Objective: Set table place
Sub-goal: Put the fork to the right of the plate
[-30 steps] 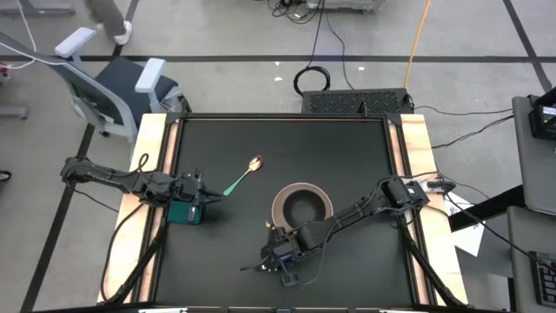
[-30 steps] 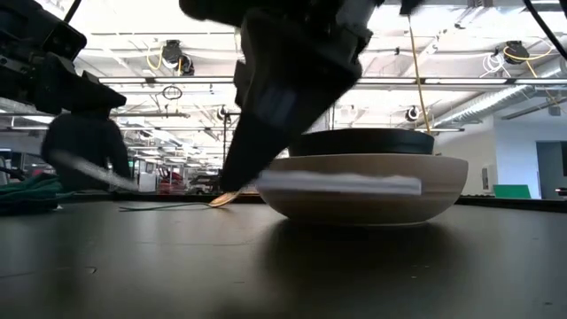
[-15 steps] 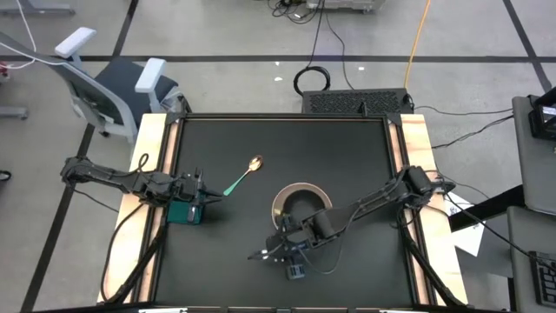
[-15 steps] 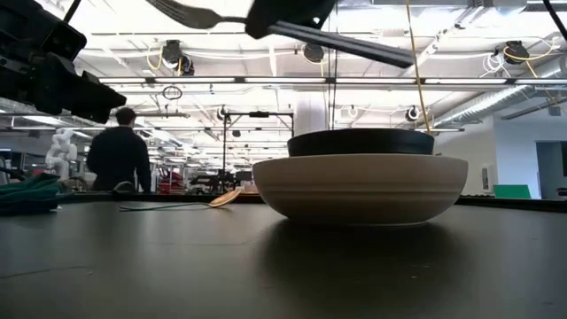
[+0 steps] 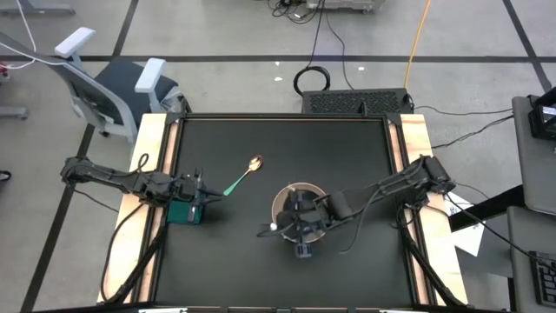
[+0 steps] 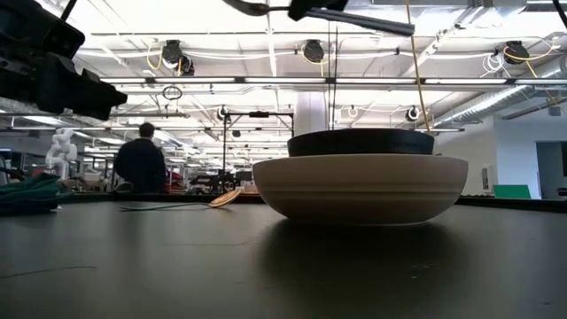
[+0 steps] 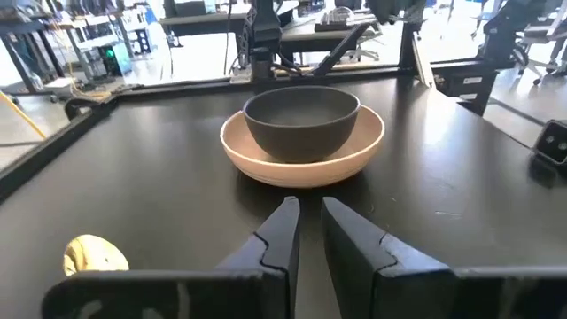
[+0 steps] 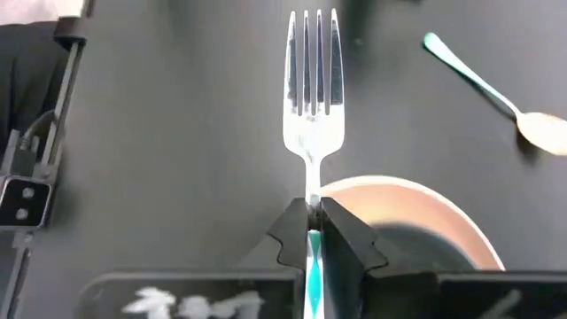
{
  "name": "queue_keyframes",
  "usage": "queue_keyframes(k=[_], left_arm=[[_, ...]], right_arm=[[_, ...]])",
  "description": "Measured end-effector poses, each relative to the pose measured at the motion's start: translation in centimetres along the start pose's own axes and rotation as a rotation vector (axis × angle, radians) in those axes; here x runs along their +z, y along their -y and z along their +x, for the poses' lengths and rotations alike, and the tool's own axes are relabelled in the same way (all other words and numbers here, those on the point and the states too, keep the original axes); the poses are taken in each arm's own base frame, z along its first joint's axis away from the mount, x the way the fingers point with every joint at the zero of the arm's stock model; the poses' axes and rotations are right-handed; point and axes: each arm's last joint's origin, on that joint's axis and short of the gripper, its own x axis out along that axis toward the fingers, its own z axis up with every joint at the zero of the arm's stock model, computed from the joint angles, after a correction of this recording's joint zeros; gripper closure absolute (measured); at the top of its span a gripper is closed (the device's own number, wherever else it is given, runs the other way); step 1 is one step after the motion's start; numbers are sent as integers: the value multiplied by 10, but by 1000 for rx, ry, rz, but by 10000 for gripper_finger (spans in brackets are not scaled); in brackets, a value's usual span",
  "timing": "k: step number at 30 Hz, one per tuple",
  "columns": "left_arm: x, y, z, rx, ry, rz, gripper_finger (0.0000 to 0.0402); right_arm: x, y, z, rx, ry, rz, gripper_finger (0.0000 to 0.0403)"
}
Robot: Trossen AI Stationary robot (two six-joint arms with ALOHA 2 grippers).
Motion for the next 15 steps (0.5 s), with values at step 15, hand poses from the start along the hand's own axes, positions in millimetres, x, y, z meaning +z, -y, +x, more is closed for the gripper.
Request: queue_keyframes(k=[15], left_arm=[[2,0,0,9,22,-99,344]], right_arm=[[3,48,-31,-64,13,211,393]])
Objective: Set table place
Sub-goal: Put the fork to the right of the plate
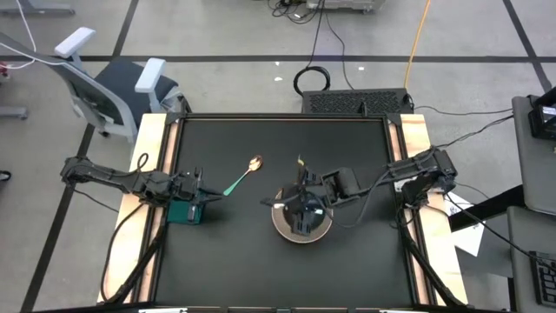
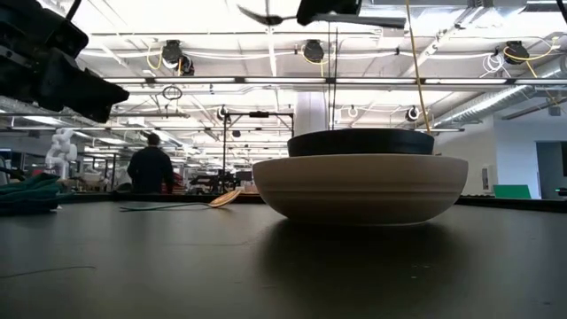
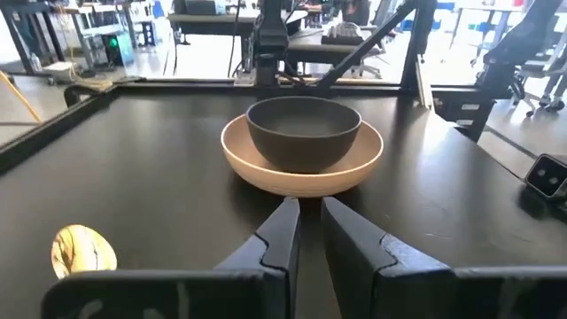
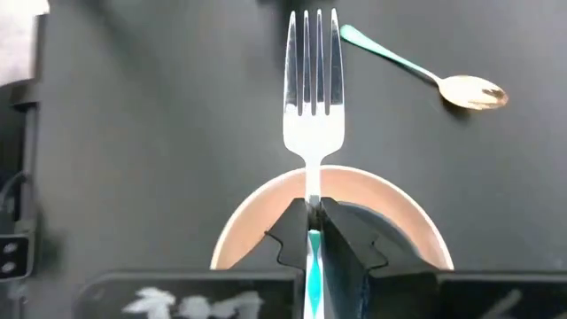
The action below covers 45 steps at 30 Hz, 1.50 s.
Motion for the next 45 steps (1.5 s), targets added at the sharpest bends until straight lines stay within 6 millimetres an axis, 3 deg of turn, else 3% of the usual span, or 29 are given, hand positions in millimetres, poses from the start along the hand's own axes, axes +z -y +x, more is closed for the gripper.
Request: queue_keyframes(k=[9,14,21,30,45], left_arm=[[14,-1,-1,70,130,226,344],[24,-4,-3,199,211,389,344],[22,-6,-3,254,173,399,344],[24,-5,-4,260,190,481,344],[24,-5,-3,253,190,433,344]], right_arm=[[3,26,4,-79,-37,61,393],[-4,31,-7,-169,-60,120,393],[-14,22,-29,-248,-33,211,393],[-21,19,-32,-314,-36,302,393],[-15,8,-32,-260,23,151,393]])
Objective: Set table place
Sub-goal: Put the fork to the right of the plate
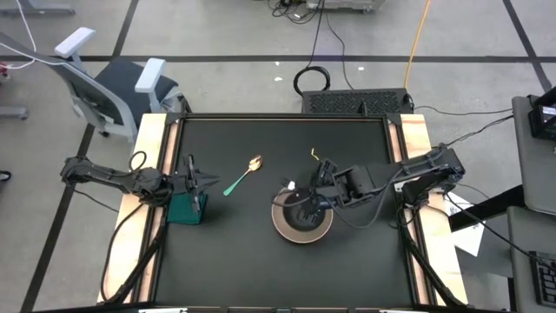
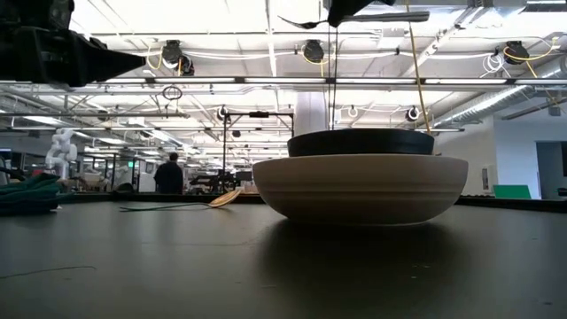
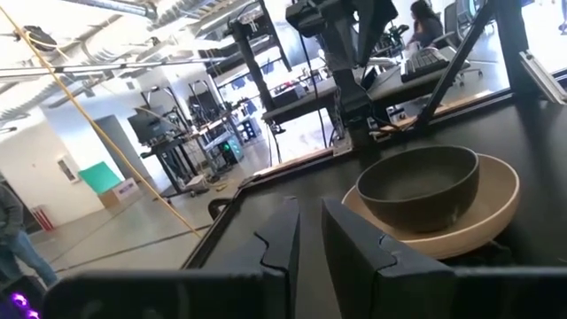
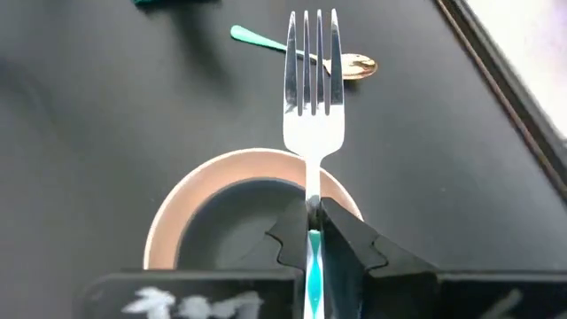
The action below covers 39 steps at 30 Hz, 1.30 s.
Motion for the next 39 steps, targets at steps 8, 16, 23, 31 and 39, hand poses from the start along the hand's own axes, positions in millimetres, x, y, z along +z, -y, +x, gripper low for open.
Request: queue_keyframes(k=[8,16,23,31,39], left_arm=[[0,0,0,-2,-4,-1,344],[0,0,0,1,1,-2,344],[0,0,0,1,1,-2,344],[0,0,0,1,2,-1,344],[0,0,0,0,-2,-13,344]], right_arm=[[-24,8,-15,53,101,-93,393],[-75,53,-21,138,258,24,393],[-109,75,-11,145,275,120,393],[-111,77,-7,151,280,182,393],[-121,77,-8,143,203,331,393]])
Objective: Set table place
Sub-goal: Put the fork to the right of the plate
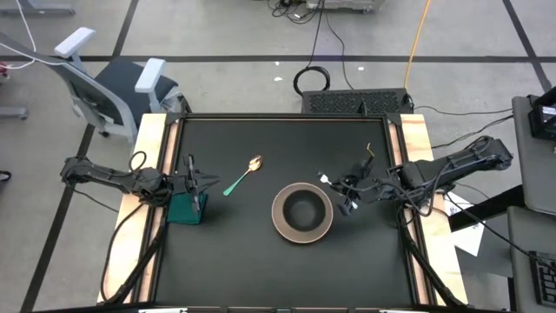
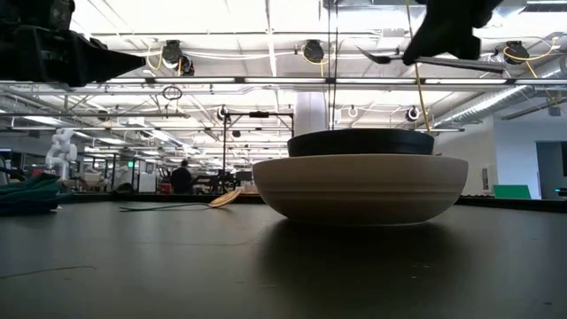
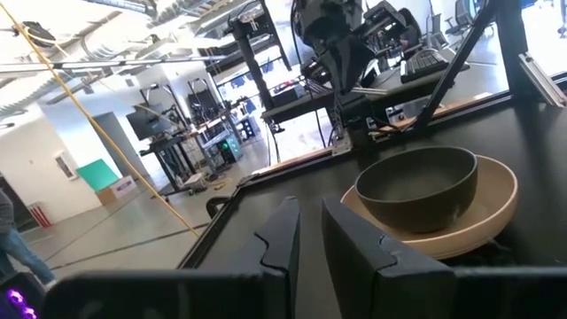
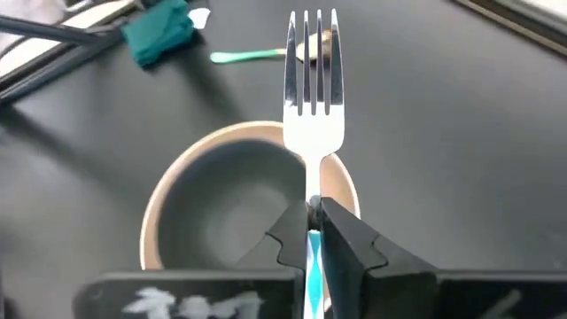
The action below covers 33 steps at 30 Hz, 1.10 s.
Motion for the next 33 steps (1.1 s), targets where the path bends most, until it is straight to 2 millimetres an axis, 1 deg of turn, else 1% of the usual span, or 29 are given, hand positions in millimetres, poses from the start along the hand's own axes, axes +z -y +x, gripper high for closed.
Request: queue_keyframes(k=[5,10,14,18,22,25,30,33], left_arm=[[-1,1,0,-5,-12,-8,344],[-2,1,0,-9,-19,-5,344],[-2,1,0,-9,-19,-6,344],[-2,1,0,-8,-19,-6,344],[-2,1,0,-9,-19,-6,344],[-2,1,0,-9,-19,-5,344],[-2,1,0,-9,-18,-2,344],[-2,1,0,-9,-18,-1,344]], right_arm=[[-8,4,-2,-66,-38,94,393],[-14,1,-2,-74,-63,177,393],[-22,1,-6,-104,-102,240,393],[-33,5,-10,-177,-153,308,393],[-42,10,-11,-279,-218,392,393],[-47,6,-5,-300,-273,436,393],[-56,-3,12,-348,-384,469,393],[-62,-6,21,-394,-401,467,393]])
